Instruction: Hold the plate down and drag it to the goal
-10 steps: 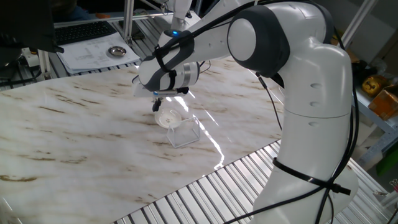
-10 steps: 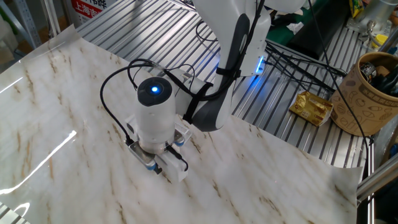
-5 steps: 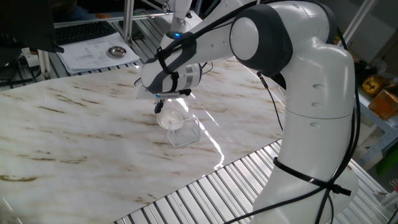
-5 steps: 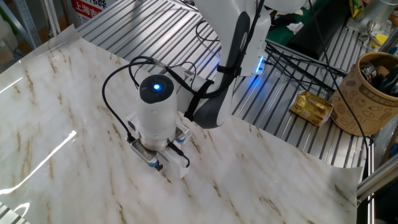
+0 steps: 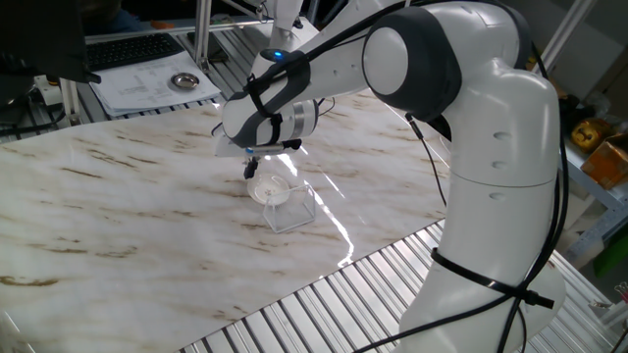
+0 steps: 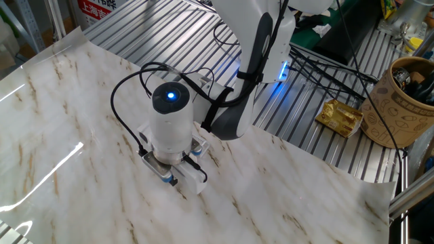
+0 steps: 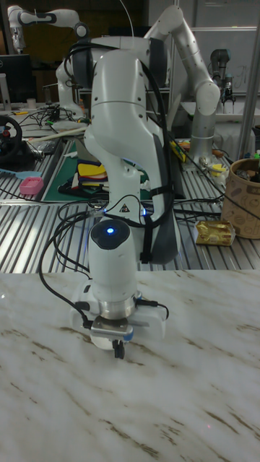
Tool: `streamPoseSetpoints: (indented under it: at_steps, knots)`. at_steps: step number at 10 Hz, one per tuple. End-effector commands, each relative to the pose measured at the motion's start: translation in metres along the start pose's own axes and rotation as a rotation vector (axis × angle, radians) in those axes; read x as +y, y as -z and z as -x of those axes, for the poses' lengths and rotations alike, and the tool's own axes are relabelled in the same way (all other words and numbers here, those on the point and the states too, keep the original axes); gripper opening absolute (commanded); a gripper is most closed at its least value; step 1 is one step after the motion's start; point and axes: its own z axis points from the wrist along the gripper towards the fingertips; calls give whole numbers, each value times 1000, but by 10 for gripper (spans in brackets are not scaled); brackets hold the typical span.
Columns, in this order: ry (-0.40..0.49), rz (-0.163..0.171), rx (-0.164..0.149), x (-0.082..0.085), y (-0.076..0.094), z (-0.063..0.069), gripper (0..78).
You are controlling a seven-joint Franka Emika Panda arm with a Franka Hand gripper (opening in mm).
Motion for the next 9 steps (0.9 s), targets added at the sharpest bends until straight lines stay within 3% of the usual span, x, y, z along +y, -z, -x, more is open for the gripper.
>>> streamPoseSetpoints:
  at_steps: [1, 9]
  knots:
    - [-16, -1, 1, 0, 1, 1, 0]
    - [-34, -3, 0, 0, 1, 1, 0]
